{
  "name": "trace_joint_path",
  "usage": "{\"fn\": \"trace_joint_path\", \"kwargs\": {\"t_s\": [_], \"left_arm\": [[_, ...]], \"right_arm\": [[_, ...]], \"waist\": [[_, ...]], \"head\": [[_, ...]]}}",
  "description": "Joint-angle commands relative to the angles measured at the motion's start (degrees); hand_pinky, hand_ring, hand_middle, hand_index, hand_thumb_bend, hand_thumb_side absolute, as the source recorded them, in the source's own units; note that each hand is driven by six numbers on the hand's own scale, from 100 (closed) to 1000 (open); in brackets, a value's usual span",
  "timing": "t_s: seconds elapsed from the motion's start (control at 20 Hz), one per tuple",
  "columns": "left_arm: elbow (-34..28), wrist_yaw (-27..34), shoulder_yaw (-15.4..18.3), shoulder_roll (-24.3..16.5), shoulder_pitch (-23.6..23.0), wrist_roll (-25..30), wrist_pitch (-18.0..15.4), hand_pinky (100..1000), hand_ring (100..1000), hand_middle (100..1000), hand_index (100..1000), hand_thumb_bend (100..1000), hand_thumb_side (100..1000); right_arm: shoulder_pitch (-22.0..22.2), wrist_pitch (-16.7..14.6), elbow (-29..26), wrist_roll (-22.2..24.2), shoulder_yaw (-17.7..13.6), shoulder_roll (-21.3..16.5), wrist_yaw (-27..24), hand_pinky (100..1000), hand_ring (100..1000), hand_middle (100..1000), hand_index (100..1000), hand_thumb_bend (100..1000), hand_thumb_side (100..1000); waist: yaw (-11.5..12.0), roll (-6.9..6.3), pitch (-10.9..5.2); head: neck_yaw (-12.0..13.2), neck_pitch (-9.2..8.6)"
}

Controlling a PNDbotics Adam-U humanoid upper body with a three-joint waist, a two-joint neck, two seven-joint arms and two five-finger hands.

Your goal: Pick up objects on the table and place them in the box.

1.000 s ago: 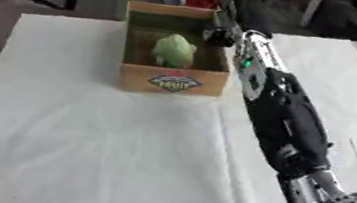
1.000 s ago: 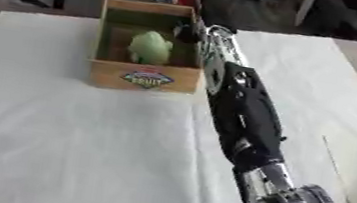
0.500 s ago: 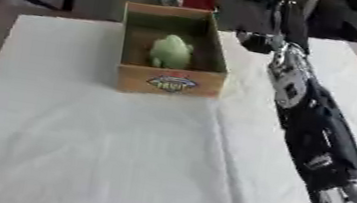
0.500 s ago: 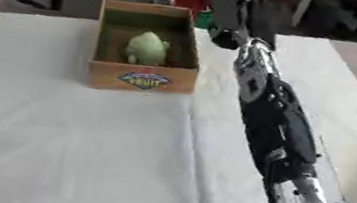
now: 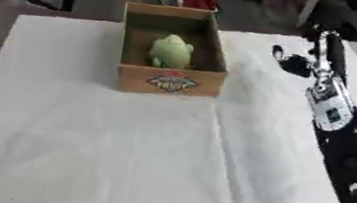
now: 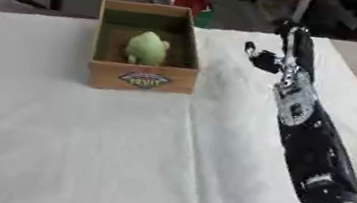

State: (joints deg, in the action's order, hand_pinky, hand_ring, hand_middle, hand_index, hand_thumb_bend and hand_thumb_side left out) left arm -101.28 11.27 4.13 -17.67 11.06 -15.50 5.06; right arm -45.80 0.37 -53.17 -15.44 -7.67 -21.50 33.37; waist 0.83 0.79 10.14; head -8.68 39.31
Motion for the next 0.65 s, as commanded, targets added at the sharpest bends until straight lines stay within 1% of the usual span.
{"fn": "trace_joint_path", "kwargs": {"t_s": [0.05,0.3,0.65], "left_arm": [[-0.7,-0.1,0.7,-1.4,0.3,-0.2,-0.1,742,669,601,625,237,420],[-0.7,0.0,0.7,-1.5,0.3,-0.3,0.0,742,668,601,626,235,420],[-0.7,0.0,0.7,-1.5,0.5,-0.3,0.0,743,668,600,625,235,421]], "right_arm": [[0.4,-1.0,-2.6,0.1,0.4,-3.3,-4.1,620,752,622,756,444,141],[2.7,-2.3,-5.0,1.2,1.3,-4.6,-7.4,621,753,613,756,447,150],[4.7,-2.7,-7.5,1.7,1.4,-4.7,-9.7,620,753,612,759,448,154]], "waist": [[0.0,-0.14,-0.97],[0.0,-0.31,-0.90],[0.2,-0.24,-0.59]], "head": [[0.2,0.27],[0.2,0.40],[0.4,0.55]]}}
